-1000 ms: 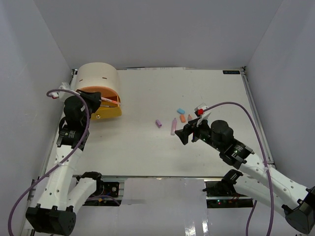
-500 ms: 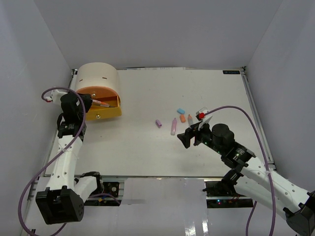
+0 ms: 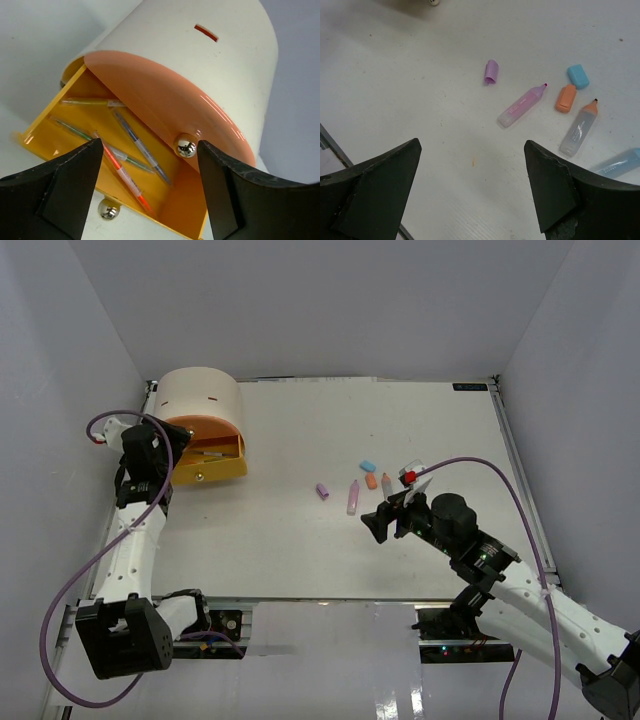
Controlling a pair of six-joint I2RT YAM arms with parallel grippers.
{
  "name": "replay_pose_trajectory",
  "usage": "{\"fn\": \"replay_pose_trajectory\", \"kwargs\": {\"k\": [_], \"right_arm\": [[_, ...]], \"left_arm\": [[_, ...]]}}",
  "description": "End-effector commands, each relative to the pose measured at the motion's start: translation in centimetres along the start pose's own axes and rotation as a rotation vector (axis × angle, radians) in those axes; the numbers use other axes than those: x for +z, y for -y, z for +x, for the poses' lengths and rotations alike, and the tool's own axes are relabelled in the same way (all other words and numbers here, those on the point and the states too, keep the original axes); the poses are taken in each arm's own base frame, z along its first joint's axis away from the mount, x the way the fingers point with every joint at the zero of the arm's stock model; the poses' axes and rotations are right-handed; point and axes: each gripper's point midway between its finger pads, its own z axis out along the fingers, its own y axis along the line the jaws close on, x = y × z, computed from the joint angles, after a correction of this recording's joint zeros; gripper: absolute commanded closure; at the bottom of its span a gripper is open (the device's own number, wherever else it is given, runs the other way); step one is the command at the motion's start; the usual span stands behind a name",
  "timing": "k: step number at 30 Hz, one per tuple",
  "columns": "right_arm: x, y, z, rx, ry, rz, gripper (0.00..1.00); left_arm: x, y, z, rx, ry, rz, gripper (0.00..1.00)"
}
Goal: Sort the stationery into containers
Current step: Place the pen in the storage box.
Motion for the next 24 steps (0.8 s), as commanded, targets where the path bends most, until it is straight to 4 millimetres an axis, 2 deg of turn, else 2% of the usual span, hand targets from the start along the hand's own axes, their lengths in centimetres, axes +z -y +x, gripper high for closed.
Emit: {"fn": "replay_pose_trajectory", "kwargs": {"k": [1, 6, 9, 13, 14, 15, 21, 24], "right_arm": [[-0.3, 0.2, -0.3, 0.008, 0.021, 0.013, 0.10], [-0.5, 0.6, -0.3, 0.005, 0.032, 0.032, 0.10], [-0.6, 0.6, 0.0, 0.004, 0.032, 0.033, 0.10], [-0.6, 0.5, 0.4, 0.008, 0.026, 0.026, 0.10], [-0.6, 0.5, 0.4, 0.008, 0.025, 0.027, 0.10], [-0.6, 0.5, 0.4, 0.008, 0.025, 0.025, 0.10], [-0.5, 0.6, 1.0, 0.008, 0.017, 0.028, 0.10], [-0.4, 0.6, 1.2, 0.010, 0.011, 0.026, 0.10]], "left_arm": [[-0.8, 1.1, -3.1, 0.100, 0.063, 0.001, 0.13], [-2.8, 0.9, -4.0, 0.281, 0.048, -0.007, 0.10], [-4.6, 0.1, -3.2, 0.374, 0.013, 0.015, 0.10], [-6.9, -0.8, -0.1, 0.398, -0.069, 0.098, 0.10], [-7.0, -1.9, 1.2, 0.401, -0.100, 0.095, 0.10], [-7.5, -2.1, 1.6, 0.401, -0.103, 0.104, 0.10], [-7.1, -4.9, 4.7, 0.425, -0.166, 0.080, 0.11], [-6.2, -4.7, 4.8, 0.436, -0.142, 0.106, 0.12]]}}
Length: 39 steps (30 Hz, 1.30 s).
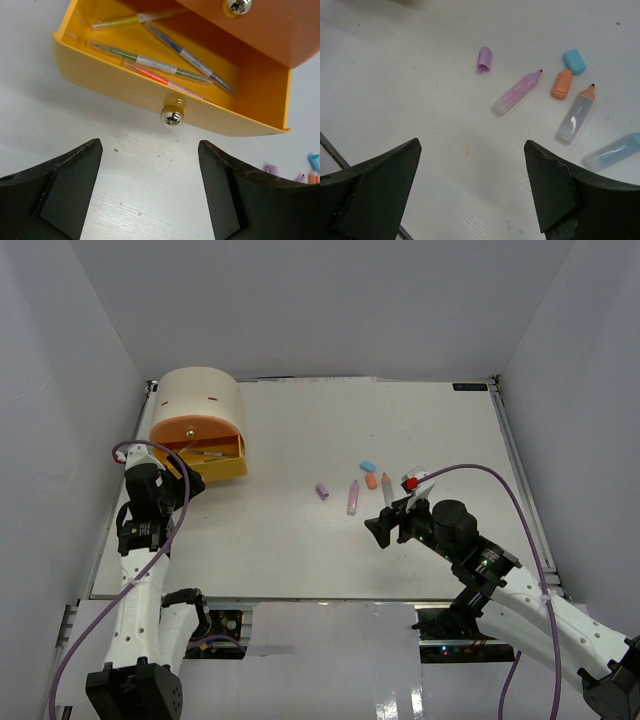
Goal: Sort the stationery into containers
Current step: Place the pen in the storage box, then close the drawer in the storage box.
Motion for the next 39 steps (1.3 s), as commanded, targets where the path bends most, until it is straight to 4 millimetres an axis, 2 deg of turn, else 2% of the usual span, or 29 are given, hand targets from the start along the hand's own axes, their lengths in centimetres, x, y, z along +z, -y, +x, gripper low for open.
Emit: {"fn": "replay_pose_trajectory", "kwargs": {"k": [1, 6, 17, 29, 39], "right_arm": [[0.1, 0.0, -0.3, 0.008, 0.023, 0.002, 0.10], [0.1, 0.0, -0.3, 0.003, 0.026, 0.001, 0.10], [0.3, 0.3, 0.1, -0.006, 0.023, 0.010, 0.10], [0.3, 0.4, 0.3, -0.007, 0.023, 0.013, 0.10], [0.1, 0.3, 0.3, -0.006, 0.031, 0.012, 0.10]], "left_arm": [[1.0, 0.7, 0.0, 0.039, 0.021, 0.052, 0.12], [3.0, 1.2, 0.7, 0.054, 0.009, 0.092, 0.13], [5.4, 2.6, -2.1, 0.027, 0.094, 0.122, 0.14], [8.2, 3.7, -3.3, 0.011, 0.156, 0.172, 0.15], [9.9, 4.1, -3.9, 0.009, 0.189, 0.189, 0.10]]}}
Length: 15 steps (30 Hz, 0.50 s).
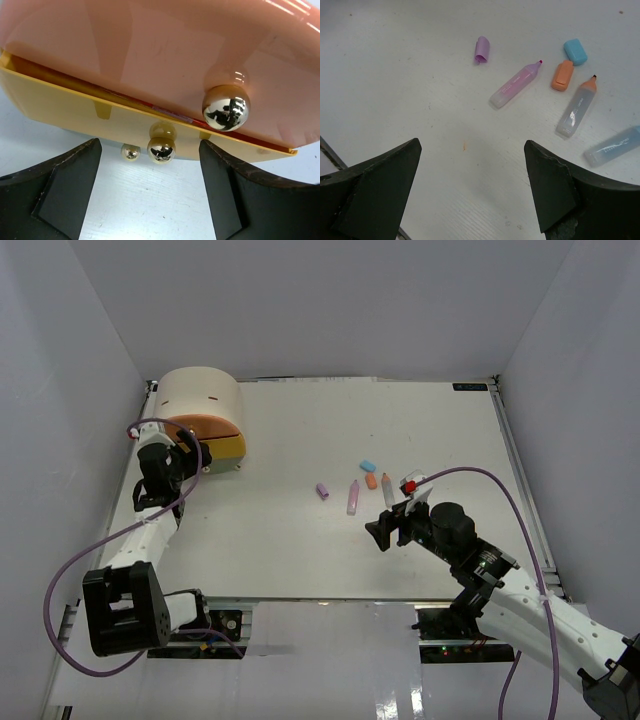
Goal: Sort the stationery into containers
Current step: Close the drawer in the storage box.
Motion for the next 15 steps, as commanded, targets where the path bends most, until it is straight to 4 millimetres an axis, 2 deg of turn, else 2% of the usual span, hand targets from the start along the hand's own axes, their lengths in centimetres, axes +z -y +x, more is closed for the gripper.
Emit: {"fn": "replay_pose_trajectory", "kwargs": {"k": [1, 15], "right_arm": [[-0.05, 0.08, -1.22, -0.002, 0.057, 0.005, 0.10], [-0.22, -0.06, -1.33, 0.002, 0.064, -0.002, 0.10]], "left_arm": [[0.29, 1.56, -2.79, 0.000, 0.091, 0.052, 0.10], [0.11, 2.05, -3.23, -0.001, 0.145, 0.092, 0.04]]}}
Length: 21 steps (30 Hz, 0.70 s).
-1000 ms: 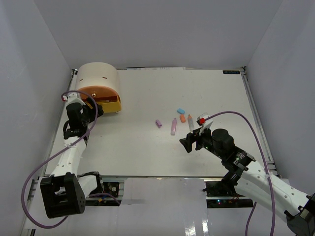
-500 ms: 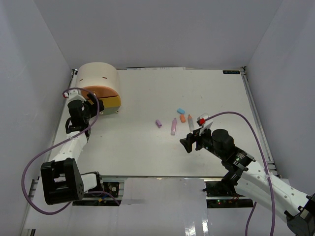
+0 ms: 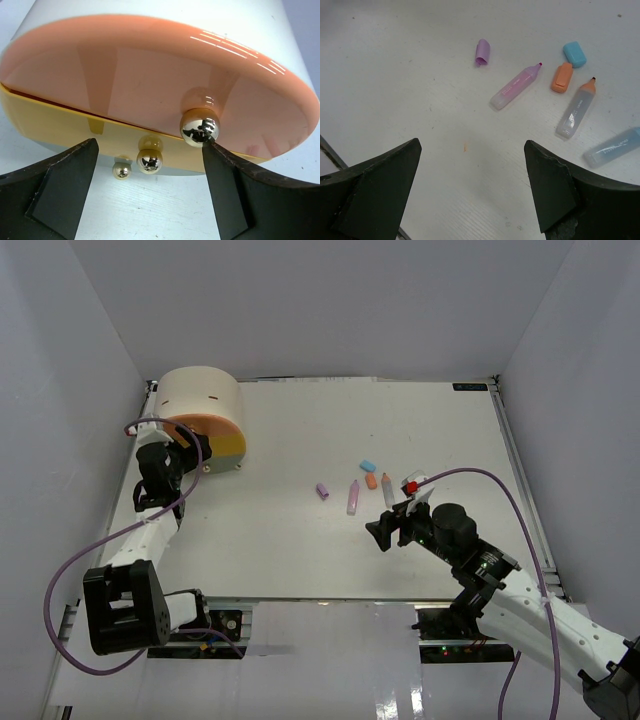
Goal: Sort the stationery into containers
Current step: Close the drawer in the storage box.
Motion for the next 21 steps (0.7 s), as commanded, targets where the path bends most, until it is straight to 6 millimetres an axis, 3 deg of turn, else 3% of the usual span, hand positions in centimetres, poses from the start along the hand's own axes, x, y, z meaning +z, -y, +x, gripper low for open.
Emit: {"fn": "replay_pose_trajectory", "kwargs": {"k": [1, 9, 14, 21], "right_arm": [[0.0, 0.0, -1.2, 0.002, 0.052, 0.000, 0.10], [-0.2, -0.2, -1.4, 0.002, 0.066, -0.007, 0.10], [-0.3, -0.3, -1.5, 0.002, 0.067, -0.011, 0.10], [-0.3, -0.4, -1.3, 0.000, 0.079, -0.022, 0.10]], "left_arm": [[-0.4, 1.0, -1.4, 0.006, 0.054, 0.040, 0.04], [-3.7, 1.1, -0.8, -0.115, -0.007, -0.009, 0.03], [-5.9, 0.1, 2.4, -0.279, -0.081, -0.025, 0.04], [-6.5, -1.8, 7.4, -0.522, -0.141, 0.002, 0.08]]}}
